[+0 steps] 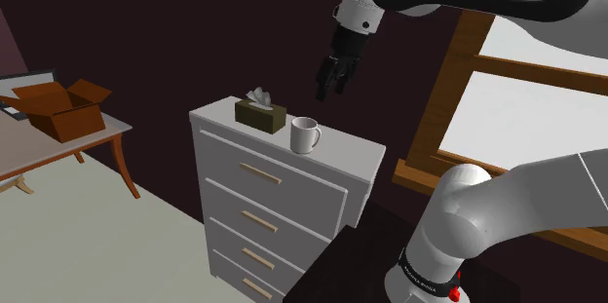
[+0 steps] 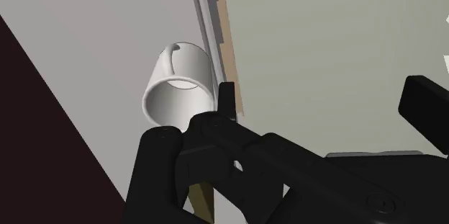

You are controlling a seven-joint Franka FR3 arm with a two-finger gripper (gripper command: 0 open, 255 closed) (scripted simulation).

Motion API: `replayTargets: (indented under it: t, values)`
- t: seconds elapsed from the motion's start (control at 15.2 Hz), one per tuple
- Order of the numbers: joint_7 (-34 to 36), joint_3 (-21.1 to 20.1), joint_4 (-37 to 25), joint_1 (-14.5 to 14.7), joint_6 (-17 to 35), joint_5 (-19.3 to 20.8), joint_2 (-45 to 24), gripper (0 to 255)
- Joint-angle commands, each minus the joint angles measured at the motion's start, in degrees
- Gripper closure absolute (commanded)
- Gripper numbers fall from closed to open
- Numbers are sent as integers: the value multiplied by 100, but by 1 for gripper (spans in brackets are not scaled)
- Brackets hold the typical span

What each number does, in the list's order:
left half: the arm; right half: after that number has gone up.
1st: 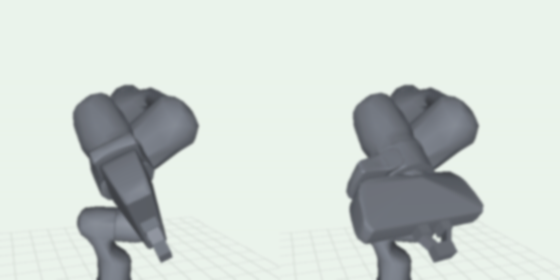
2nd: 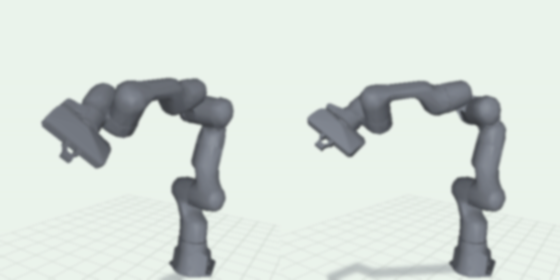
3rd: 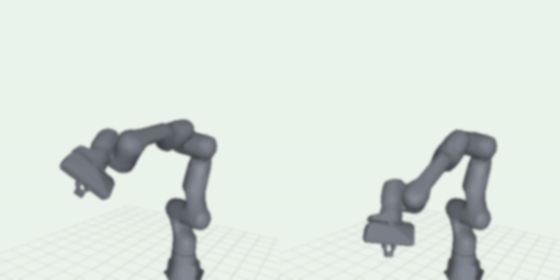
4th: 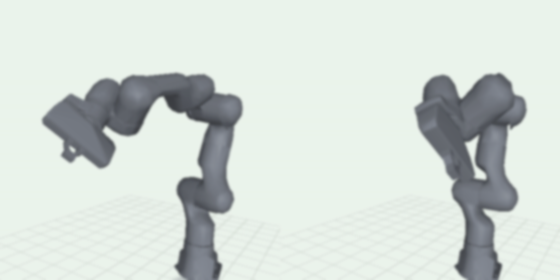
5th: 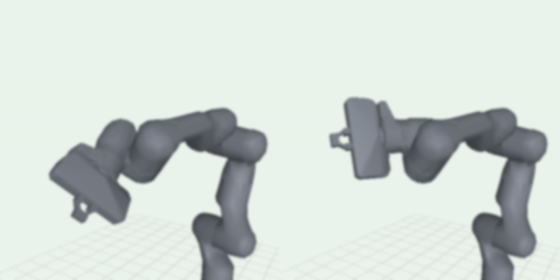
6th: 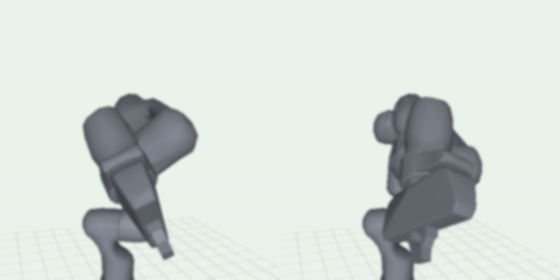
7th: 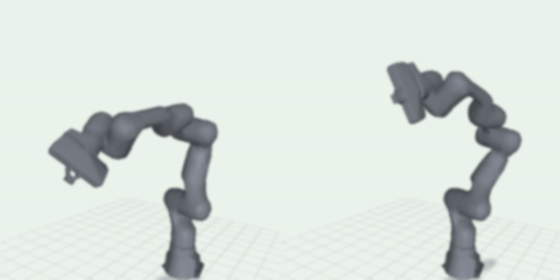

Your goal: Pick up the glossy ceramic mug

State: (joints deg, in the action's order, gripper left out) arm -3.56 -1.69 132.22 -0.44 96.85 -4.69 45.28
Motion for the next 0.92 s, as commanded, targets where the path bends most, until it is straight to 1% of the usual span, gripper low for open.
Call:
replayTargets:
  t: [0.0,0.46,0.86]
  values:
    - [0,0,0,0,0,0,0,0]
    - [-574,467,23,-157,774,205,-1077,0]
    - [-1056,841,-217,-264,1357,278,-2174,0]
